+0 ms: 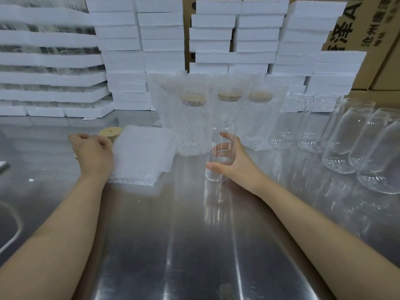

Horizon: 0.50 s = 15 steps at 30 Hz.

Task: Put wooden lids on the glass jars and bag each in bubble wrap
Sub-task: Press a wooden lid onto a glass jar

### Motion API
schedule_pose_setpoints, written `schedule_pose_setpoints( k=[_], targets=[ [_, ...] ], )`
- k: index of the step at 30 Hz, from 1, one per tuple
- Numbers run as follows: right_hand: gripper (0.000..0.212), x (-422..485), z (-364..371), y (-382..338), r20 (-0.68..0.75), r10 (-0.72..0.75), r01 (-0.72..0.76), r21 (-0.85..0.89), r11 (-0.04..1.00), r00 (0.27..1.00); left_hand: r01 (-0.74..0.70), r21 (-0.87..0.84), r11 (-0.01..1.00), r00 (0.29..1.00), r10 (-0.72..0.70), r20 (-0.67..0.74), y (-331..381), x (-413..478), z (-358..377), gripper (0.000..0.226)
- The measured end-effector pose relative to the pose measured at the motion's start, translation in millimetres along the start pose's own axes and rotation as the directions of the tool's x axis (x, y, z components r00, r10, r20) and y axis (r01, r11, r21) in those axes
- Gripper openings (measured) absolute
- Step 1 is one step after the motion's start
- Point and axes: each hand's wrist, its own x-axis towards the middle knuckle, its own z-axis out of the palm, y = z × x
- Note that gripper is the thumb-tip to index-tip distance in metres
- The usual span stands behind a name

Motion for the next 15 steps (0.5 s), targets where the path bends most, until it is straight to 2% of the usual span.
schedule_pose_setpoints(
  k=[2,6,9,12,15],
  targets=[
    [0.094,0.3,0.2,-0.3,0.002,0.005,-0.005,-0.001,1.000,1.000,0.000,-0.164,0.986,0.998,-0.010,-0.062,8.4,1.3,-6.9,0.022],
    [0.096,-0.7,1.2,-3.0,0.004,0.005,-0.005,-0.002,1.000,1.000,-0.153,-0.177,0.972,0.982,0.129,-0.139,29.9,0.5,-20.4,0.047],
    [0.098,-2.6,3.3,-6.7,0.013,-0.005,0.005,-0.010,1.000,1.000,-0.301,-0.289,0.909,0.941,0.233,-0.246,62.3,-16.4,-24.7,0.045],
    [0.096,-6.9,7.3,-14.4,0.082,-0.021,0.024,-0.032,0.999,0.996,-0.527,-0.316,0.789,0.837,0.415,-0.357,100.6,-43.2,-27.5,0.026],
    [0.095,-11.7,14.3,-23.0,0.144,-0.041,0.046,-0.034,0.998,0.989,-0.710,-0.303,0.635,0.701,0.597,-0.391,131.5,-68.6,-29.2,0.023]
  ],
)
